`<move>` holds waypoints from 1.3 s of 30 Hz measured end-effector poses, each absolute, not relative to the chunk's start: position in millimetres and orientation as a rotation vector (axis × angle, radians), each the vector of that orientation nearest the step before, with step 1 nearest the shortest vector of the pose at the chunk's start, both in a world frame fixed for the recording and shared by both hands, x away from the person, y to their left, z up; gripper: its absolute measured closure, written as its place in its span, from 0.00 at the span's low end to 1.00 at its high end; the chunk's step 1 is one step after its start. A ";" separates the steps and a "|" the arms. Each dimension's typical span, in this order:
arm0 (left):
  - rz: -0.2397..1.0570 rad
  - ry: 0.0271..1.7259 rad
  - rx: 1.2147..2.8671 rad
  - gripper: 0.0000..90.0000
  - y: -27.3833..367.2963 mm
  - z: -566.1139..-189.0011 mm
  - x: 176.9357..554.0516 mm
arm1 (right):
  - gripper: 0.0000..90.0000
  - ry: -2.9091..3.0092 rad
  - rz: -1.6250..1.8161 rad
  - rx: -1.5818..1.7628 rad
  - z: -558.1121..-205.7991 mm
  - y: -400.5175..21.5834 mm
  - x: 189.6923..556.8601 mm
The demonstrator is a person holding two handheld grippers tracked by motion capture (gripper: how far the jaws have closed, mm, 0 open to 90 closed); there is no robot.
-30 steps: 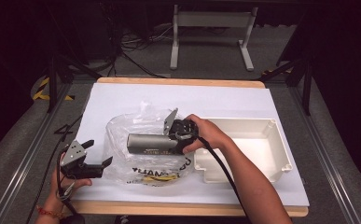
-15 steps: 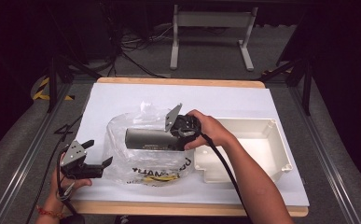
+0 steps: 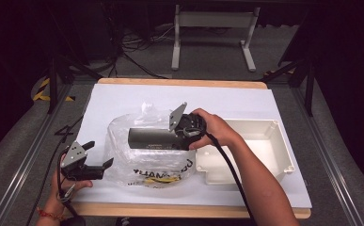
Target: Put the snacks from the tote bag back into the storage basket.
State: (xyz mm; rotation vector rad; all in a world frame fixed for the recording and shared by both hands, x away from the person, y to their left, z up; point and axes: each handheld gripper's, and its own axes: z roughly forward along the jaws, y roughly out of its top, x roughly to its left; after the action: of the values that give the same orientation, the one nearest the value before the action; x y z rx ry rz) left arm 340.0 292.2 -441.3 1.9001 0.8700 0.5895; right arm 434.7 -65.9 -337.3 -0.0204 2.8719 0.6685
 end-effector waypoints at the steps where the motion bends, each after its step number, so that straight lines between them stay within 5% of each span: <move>1: 0.588 0.871 1.900 0.07 292.1 -441.4 339.9 | 0.47 2.870 0.663 -0.027 -336.0 -66.7 434.3; 39: 0.585 0.867 1.921 0.07 290.6 -442.1 340.9 | 0.47 2.832 0.662 -0.019 -298.8 -132.5 417.4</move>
State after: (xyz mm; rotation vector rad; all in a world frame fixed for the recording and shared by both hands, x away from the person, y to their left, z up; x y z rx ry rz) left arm 340.9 290.6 -442.1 1.9212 0.8665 0.5850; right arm 417.4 -132.5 -298.8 -0.0188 2.8316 0.6620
